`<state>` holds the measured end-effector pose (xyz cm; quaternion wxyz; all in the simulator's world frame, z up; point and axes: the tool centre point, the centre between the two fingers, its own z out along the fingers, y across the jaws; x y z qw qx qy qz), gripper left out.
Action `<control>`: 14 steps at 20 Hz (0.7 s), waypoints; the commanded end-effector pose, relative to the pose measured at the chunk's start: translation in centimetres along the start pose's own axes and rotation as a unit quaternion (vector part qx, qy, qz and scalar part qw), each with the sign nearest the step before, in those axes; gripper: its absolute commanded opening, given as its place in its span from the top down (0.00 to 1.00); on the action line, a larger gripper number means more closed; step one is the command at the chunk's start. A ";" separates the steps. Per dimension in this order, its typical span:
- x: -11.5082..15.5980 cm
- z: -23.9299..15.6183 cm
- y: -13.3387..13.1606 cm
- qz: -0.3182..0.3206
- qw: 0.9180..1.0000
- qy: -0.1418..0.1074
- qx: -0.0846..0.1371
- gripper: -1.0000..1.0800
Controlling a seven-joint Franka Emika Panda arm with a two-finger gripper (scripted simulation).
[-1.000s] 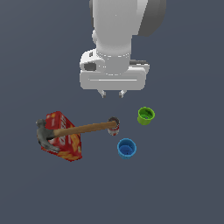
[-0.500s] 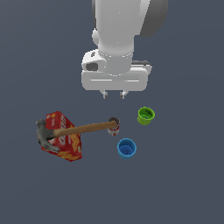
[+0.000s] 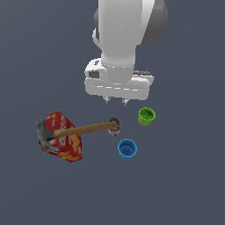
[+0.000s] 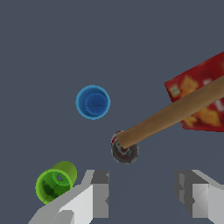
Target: Pick up a designated object from a clutter of objects.
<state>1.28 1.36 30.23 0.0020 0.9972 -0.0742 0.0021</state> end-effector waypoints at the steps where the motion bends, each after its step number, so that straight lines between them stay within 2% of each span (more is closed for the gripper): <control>1: 0.3 0.8 -0.3 0.027 1.000 0.001 0.003 0.38; 8: 1.2 3.5 -1.3 0.115 0.993 0.004 0.011 0.38; 14: 1.8 5.8 -2.1 0.191 0.981 0.005 0.018 0.38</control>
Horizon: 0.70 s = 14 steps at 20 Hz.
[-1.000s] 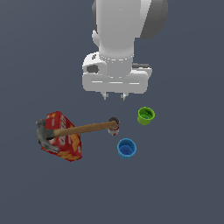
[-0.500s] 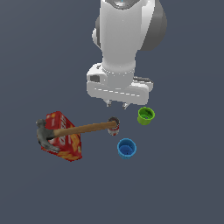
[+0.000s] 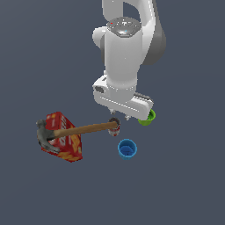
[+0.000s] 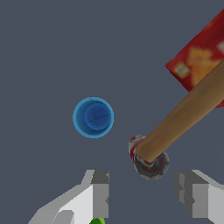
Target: Pick up a designated object from a clutter of objects.
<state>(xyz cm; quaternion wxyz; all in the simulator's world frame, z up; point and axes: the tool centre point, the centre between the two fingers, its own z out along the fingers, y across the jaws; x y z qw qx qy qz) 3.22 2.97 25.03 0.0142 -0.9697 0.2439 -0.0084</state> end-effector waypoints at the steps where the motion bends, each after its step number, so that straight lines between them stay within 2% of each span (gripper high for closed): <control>1: 0.1 1.0 -0.4 0.033 0.999 0.001 0.003 0.38; 8: 0.4 3.8 -1.3 0.124 0.992 0.002 0.010 0.38; 14: 0.5 6.2 -1.9 0.201 0.979 0.003 0.015 0.38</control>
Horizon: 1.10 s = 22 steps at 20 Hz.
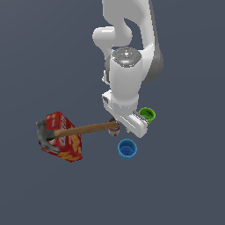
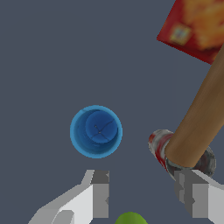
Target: Pick up a designated object from a clutter of objects.
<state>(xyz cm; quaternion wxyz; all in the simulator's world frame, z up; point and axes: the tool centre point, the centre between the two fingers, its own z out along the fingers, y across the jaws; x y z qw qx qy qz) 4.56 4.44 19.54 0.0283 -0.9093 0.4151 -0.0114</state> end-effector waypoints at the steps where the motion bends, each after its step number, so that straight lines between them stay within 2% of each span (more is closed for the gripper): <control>1: -0.1 1.0 -0.2 0.034 0.999 0.000 0.002 0.38; 9: -0.3 4.2 -0.8 0.138 0.990 0.002 0.009 0.38; 22: -0.7 8.4 -1.1 0.275 0.961 0.004 0.017 0.38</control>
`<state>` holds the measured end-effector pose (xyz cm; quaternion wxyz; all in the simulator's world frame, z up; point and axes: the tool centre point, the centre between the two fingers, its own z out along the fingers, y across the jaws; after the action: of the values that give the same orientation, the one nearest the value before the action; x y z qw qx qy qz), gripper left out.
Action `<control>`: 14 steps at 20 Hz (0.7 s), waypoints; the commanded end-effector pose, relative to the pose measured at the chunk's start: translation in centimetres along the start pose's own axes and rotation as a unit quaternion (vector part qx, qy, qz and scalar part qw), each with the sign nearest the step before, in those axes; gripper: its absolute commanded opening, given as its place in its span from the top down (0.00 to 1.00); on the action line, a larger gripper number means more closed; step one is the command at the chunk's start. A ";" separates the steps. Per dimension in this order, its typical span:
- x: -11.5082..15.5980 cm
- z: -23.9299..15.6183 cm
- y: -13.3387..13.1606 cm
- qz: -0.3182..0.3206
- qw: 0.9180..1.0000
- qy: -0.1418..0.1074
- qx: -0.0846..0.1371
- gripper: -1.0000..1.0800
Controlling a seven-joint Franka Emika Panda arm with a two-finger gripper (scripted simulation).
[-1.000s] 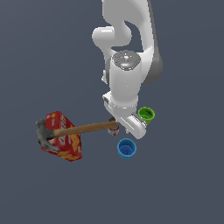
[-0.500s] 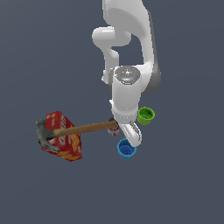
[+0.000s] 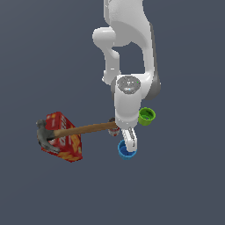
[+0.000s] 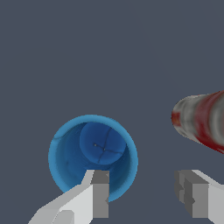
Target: Pick up a designated object from a clutter of objects.
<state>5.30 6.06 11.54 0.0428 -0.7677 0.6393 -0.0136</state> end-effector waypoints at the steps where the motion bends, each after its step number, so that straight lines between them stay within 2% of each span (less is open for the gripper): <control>1: -0.1 0.5 0.0 0.019 1.000 0.001 0.001 0.38; 14: -0.2 1.6 0.1 0.044 0.999 0.001 0.003 0.38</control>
<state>5.31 6.26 10.12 0.0449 -0.7386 0.6725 -0.0144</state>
